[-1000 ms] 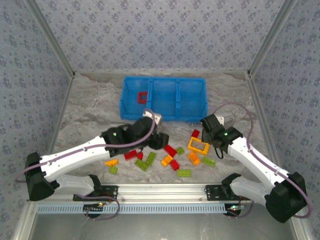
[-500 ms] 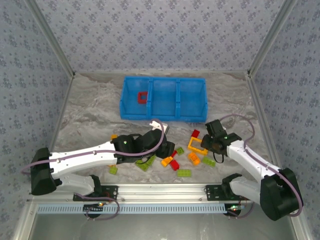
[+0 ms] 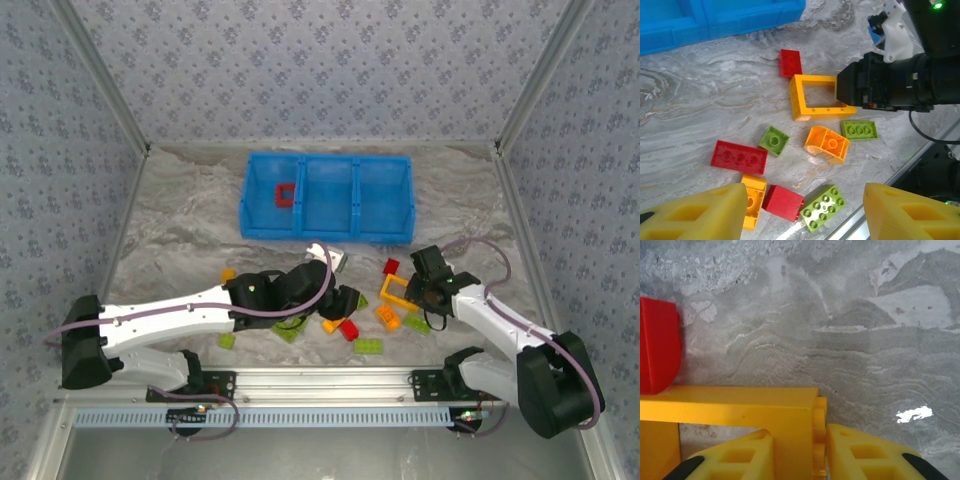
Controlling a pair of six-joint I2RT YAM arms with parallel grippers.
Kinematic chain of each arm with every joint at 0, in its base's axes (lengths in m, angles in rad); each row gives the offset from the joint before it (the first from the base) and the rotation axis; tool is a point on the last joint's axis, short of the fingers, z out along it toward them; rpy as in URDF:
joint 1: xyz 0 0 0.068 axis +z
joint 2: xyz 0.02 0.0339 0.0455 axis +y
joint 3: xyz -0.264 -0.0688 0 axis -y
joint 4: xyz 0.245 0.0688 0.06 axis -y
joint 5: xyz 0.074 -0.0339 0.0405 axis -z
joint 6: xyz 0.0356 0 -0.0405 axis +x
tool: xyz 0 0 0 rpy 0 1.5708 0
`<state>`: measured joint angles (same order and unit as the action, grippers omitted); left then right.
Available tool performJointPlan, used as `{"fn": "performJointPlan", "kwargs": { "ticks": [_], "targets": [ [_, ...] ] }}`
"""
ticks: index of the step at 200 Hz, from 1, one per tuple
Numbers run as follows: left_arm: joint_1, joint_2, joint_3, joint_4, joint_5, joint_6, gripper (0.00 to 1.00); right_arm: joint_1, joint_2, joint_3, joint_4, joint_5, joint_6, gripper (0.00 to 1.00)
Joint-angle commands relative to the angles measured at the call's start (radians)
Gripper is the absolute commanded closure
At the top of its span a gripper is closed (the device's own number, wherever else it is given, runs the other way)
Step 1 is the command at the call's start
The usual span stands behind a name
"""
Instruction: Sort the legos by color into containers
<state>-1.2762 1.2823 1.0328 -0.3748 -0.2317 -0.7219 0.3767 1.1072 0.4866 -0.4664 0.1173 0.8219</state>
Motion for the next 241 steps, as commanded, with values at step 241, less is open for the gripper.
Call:
{"fn": "performJointPlan", "kwargs": {
  "ticks": [241],
  "targets": [
    [0.237,0.222,0.492,-0.07,-0.109,0.141,0.3,-0.064,0.875,1.222,-0.071,0.221,-0.592,0.85]
  ]
}}
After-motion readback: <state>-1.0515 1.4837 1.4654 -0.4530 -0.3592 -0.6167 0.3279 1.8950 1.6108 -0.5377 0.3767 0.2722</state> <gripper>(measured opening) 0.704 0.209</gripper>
